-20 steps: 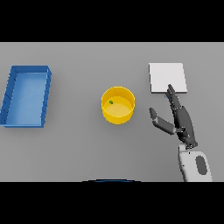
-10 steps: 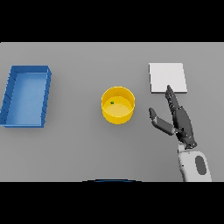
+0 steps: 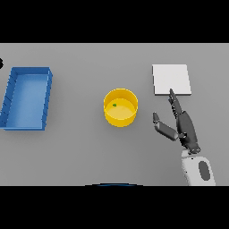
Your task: Pick up the red beaker and tilt it to pour out 1 green nut into yellow bowl. Pick up the yellow bowl and place it on the metallic measuring scale.
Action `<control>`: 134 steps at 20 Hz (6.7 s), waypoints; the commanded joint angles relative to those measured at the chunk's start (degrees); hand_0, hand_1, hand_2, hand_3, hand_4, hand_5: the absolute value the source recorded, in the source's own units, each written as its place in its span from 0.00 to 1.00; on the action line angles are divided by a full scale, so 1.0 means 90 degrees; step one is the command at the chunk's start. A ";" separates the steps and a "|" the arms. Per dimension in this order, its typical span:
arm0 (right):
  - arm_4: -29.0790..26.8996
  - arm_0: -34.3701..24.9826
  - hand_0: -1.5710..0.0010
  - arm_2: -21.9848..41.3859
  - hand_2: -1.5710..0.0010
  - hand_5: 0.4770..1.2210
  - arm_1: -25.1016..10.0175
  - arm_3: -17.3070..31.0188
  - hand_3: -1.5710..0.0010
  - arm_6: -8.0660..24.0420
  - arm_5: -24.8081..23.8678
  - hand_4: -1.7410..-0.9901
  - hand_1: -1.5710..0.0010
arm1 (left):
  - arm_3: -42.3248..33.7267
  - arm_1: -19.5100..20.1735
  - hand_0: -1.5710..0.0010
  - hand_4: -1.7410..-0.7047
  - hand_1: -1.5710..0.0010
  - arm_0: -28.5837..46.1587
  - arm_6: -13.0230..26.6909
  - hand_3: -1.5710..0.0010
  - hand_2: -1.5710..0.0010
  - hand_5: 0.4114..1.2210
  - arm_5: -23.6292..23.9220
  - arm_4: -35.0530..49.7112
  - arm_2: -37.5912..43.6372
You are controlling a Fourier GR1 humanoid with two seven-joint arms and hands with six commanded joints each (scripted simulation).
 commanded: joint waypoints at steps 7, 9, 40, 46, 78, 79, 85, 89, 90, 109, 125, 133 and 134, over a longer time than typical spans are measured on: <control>-0.0031 -0.0036 1.00 -0.0034 1.00 0.34 -0.0034 -0.0024 1.00 0.0053 0.0011 0.55 1.00 | -0.0939 -0.0283 0.00 0.36 0.00 0.0785 0.0100 0.31 0.00 0.54 -0.0211 0.0187 0.0046; -0.0019 0.0003 1.00 -0.0001 1.00 0.34 -0.0009 -0.0079 1.00 0.0042 0.0008 0.55 1.00 | -0.1325 -0.0311 0.00 0.59 0.03 0.0969 0.0083 0.46 0.10 0.45 -0.0509 0.0441 0.0077; 0.2492 -0.2632 1.00 0.1840 1.00 0.19 -0.1749 0.0692 1.00 0.0215 0.1538 0.68 1.00 | -0.2092 -0.0494 1.00 0.96 1.00 0.1331 -0.0158 1.00 1.00 0.37 -0.1286 0.0543 0.0206; 0.3090 -0.3379 1.00 0.2603 1.00 0.21 -0.1903 0.1145 1.00 -0.0045 0.2160 0.70 1.00 | -0.2013 -0.0602 1.00 0.95 1.00 0.1310 -0.0260 1.00 1.00 0.38 -0.1191 0.0556 0.0210; 0.3702 -0.4272 0.50 0.3573 0.62 0.81 -0.1581 0.2906 0.47 -0.0859 0.2604 0.36 0.59 | -0.2185 -0.0627 1.00 0.92 1.00 0.1339 -0.0218 1.00 1.00 0.40 -0.1206 0.0690 0.0305; 0.3675 -0.4247 0.40 0.3574 0.50 0.85 -0.1594 0.2886 0.38 -0.0848 0.2622 0.29 0.49 | -0.2259 -0.0622 1.00 0.92 1.00 0.1398 -0.0305 1.00 1.00 0.40 -0.1210 0.0723 0.0317; 0.3561 -0.4283 0.11 0.3589 0.13 0.96 -0.1703 0.2695 0.28 -0.0723 0.2785 0.09 0.13 | -0.2120 -0.0618 1.00 0.92 1.00 0.1295 -0.0321 1.00 1.00 0.39 -0.1210 0.0719 0.0329; 0.3439 -0.4362 0.04 0.3483 0.05 0.98 -0.1807 0.2458 0.17 -0.0493 0.2969 0.05 0.05 | -0.2108 -0.0584 1.00 0.92 1.00 0.1300 -0.0331 1.00 1.00 0.39 -0.1225 0.0709 0.0334; 0.3341 -0.4369 0.03 0.3414 0.04 0.99 -0.1864 0.2326 0.14 -0.0460 0.3072 0.04 0.04 | -0.2105 -0.0619 1.00 0.92 1.00 0.1329 -0.0384 1.00 1.00 0.39 -0.1222 0.0708 0.0305; 0.3002 -0.5100 0.01 0.2658 0.00 1.00 -0.3038 0.2708 0.10 0.0057 0.2976 0.02 0.00 | -0.2139 -0.0468 1.00 0.90 1.00 0.1269 -0.0413 1.00 1.00 0.43 -0.1253 0.0790 0.0449; 0.3251 -0.5652 0.06 0.2554 0.11 1.00 -0.3053 0.5391 0.02 -0.0212 0.1960 0.01 0.16 | -0.2543 -0.0531 1.00 0.86 1.00 0.1457 0.0054 1.00 1.00 0.46 -0.1243 0.0885 0.0516; 0.3160 -0.5686 0.11 0.2497 0.18 1.00 -0.2953 0.5736 0.02 -0.0258 0.1883 0.09 0.25 | -0.2338 -0.0502 1.00 0.87 1.00 0.1348 -0.0004 1.00 1.00 0.45 -0.1311 0.0872 0.0510; 0.3125 -0.5666 0.10 0.2488 0.25 1.00 -0.2979 0.5679 0.12 -0.0224 0.1993 0.13 0.27 | -0.2338 -0.0495 1.00 0.87 1.00 0.1338 -0.0011 1.00 1.00 0.45 -0.1293 0.0887 0.0539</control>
